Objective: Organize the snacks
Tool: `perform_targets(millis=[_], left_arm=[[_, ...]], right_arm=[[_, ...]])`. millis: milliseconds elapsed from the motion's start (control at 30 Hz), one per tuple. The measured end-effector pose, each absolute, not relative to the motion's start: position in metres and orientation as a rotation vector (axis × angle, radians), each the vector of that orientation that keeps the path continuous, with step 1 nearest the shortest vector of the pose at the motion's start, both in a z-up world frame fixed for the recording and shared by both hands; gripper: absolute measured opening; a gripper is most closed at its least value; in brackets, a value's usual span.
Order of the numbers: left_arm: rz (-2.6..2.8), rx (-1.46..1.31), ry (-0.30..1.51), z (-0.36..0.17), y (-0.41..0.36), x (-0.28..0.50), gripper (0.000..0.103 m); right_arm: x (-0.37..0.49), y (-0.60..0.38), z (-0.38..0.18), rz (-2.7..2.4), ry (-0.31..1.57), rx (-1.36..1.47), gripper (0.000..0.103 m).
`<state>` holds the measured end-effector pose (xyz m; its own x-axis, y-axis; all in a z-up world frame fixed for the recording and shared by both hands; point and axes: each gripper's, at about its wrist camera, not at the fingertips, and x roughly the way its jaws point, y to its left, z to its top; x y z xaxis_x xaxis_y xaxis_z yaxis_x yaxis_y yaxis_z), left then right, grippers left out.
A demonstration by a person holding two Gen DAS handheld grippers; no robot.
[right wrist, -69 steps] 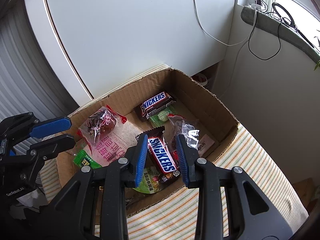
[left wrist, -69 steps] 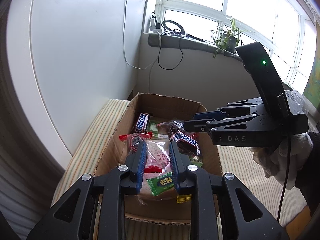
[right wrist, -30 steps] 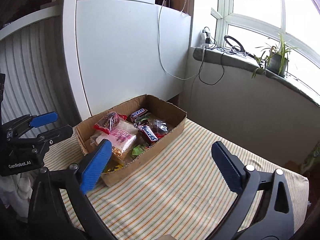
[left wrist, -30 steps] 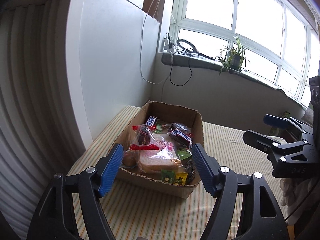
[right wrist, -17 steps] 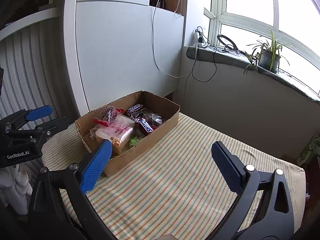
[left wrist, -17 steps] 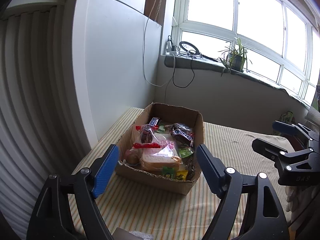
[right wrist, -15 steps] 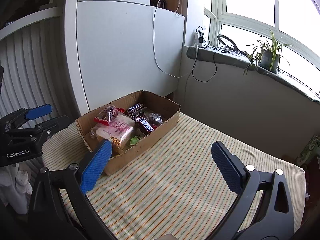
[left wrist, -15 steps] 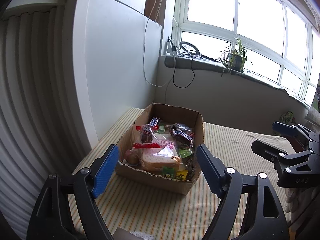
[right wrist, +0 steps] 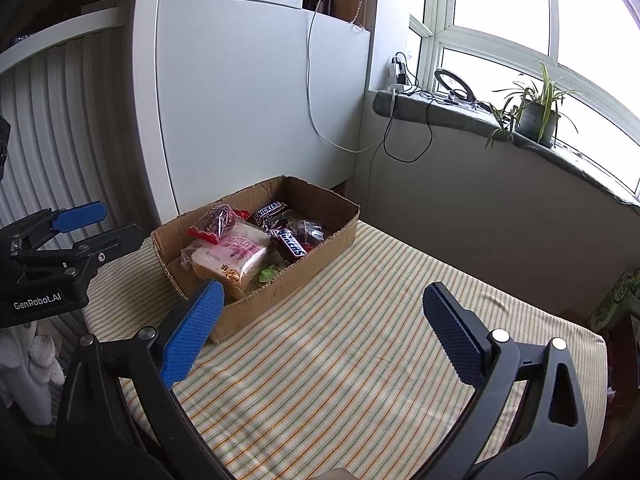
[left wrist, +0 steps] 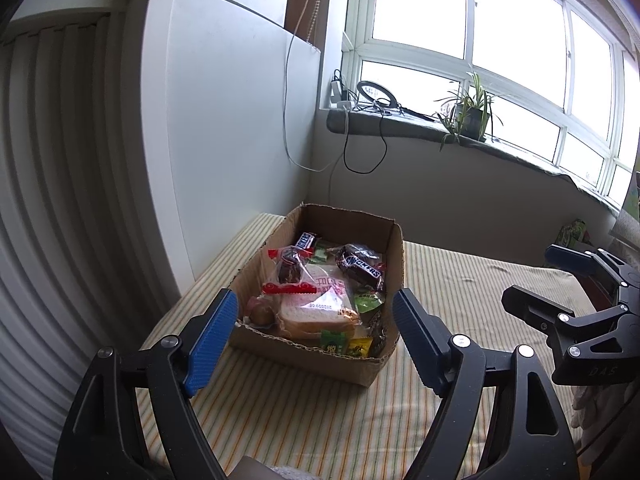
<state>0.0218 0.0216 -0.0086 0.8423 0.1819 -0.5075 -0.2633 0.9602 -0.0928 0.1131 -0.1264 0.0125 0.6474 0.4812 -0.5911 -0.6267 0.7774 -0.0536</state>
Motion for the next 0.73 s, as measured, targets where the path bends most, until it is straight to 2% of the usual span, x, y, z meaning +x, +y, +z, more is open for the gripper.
perform_targets(millis=[733], left_arm=[[0.231, -0.164, 0.519, -0.0107, 0.0215, 0.0205, 0.080]], right_arm=[[0.1117, -0.1278, 0.0101, 0.645, 0.599, -0.268, 0.102]])
